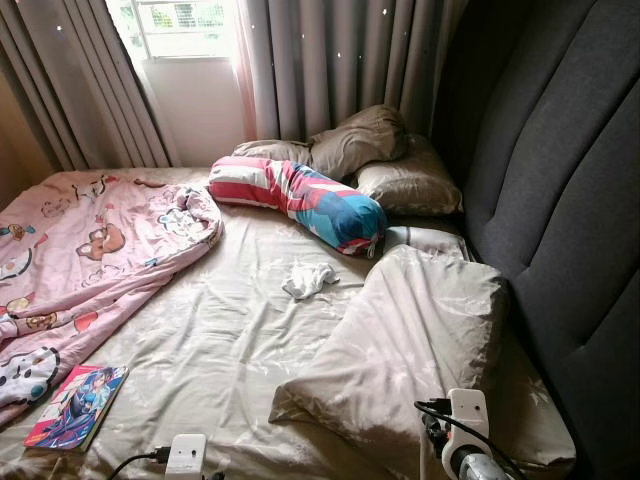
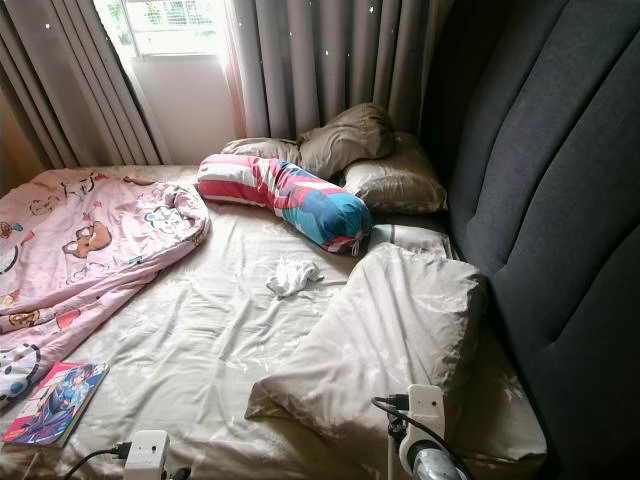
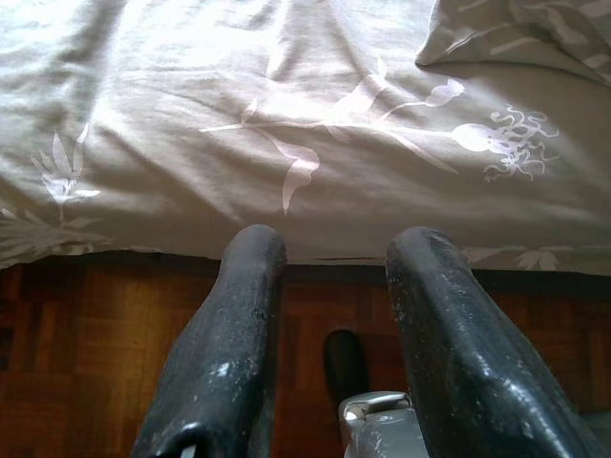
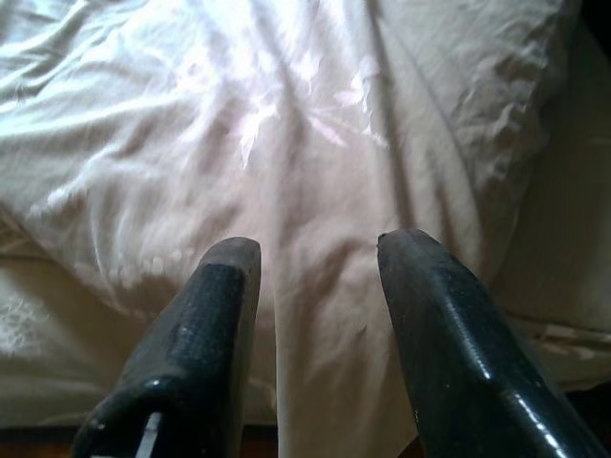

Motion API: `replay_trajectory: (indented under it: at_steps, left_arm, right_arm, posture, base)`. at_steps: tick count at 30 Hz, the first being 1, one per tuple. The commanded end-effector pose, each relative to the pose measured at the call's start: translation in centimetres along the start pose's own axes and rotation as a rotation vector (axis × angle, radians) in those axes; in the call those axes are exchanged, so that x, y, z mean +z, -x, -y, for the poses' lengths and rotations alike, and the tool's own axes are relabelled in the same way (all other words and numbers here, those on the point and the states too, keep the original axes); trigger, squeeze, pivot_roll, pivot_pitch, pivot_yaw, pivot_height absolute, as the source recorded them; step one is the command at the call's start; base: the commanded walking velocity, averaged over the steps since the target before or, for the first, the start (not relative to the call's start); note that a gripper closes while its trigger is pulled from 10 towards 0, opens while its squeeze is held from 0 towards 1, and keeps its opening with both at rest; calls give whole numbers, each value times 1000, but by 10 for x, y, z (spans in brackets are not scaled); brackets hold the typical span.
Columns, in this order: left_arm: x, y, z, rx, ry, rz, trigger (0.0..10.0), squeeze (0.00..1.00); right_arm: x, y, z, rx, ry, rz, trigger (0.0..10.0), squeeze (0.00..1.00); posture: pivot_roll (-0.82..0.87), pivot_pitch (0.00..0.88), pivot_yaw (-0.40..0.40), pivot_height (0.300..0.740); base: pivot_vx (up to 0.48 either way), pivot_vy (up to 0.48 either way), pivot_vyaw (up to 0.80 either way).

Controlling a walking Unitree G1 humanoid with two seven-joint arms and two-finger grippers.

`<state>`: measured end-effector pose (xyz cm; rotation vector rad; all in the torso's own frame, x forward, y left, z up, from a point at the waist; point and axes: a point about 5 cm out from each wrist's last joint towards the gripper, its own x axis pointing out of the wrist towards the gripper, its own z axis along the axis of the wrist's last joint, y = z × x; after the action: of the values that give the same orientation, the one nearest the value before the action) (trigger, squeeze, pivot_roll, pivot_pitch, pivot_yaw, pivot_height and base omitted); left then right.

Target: Clean up the room

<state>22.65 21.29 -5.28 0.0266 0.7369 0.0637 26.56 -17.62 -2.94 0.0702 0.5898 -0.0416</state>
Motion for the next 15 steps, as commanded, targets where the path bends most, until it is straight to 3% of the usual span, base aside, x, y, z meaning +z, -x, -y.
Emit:
replay_trajectory:
  at_steps: [1, 11, 15]
  left_arm:
    - [-6, 1, -1, 2, -11, -31, 10000, 0]
    - [-5, 1, -2, 5, -3, -27, 10000, 0]
    - [-5, 1, -2, 7, 1, -28, 10000, 0]
  right_arm:
    - [-1, 1, 0, -8, -10, 11, 10000, 0]
    - [8, 2, 0, -16, -17, 119, 10000, 0]
    - [8, 2, 1, -31, -16, 115, 10000, 0]
  posture:
    - [-54, 0, 18, 726]
    - [-58, 3, 12, 726]
    - [-60, 9, 8, 721]
  base:
    - [0, 0, 0]
    - [0, 0, 0]
    - [0, 0, 0]
